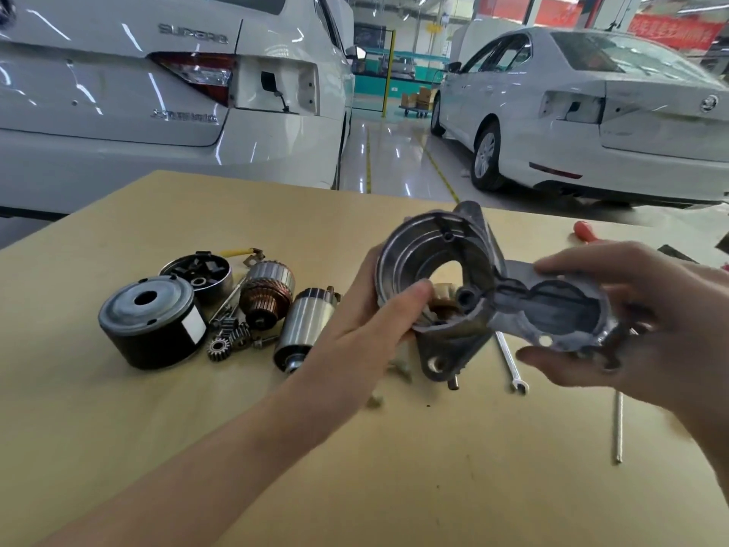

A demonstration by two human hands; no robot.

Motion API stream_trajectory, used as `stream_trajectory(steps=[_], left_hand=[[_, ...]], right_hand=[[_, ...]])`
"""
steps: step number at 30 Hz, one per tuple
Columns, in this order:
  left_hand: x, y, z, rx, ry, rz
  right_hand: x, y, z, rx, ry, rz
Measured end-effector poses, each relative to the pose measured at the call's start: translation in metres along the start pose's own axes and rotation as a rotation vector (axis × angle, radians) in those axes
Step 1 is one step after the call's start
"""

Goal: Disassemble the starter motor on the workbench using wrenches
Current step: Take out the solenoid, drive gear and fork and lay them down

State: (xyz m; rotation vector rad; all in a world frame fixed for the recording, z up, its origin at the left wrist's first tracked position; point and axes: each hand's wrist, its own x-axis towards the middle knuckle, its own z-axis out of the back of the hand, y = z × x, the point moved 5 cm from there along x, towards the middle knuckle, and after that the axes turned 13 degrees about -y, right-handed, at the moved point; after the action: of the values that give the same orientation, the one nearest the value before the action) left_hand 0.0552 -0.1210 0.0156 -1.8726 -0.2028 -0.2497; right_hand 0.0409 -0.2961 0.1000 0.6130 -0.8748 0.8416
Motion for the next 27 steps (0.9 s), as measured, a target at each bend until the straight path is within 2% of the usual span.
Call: stream_trajectory(steps=[5,9,11,16,19,22,23,27], left_hand=[[-0.009,-0.003,-0.007,0.181,0.000,-0.208],[-0.004,-0.005,-0.003,0.496,-0.032,-0.445],[0.000,-0.004,0.001,0.593,-0.016,-0.488],[0.012,-0.007,0.013,0.666,-0.019,-0.401],[0.019,-0.013,0.029,1.043,-0.173,-0.303],[0.021,-0.012,0.044,1.615,-0.185,-0.114],[0.021,-0.012,0.047,1.740,-0.168,-0.066],[0.021,-0.019,0.059,1.861,-0.206,0.032]], right_hand=[[-0.007,-0.014,-0.012,-0.023,0.052,0.057],[-0.015,-0.023,-0.035,-0.244,0.157,0.041],[-0.014,-0.026,-0.047,-0.308,0.217,-0.004],[-0.001,-0.037,-0.061,-0.396,0.220,0.123],[0.014,-0.050,-0.074,-0.370,0.223,0.069],[0.033,-0.065,-0.093,-0.350,0.272,0.076],[0.038,-0.069,-0.100,-0.359,0.310,0.111],[0.049,-0.078,-0.134,-0.434,0.465,0.236]])
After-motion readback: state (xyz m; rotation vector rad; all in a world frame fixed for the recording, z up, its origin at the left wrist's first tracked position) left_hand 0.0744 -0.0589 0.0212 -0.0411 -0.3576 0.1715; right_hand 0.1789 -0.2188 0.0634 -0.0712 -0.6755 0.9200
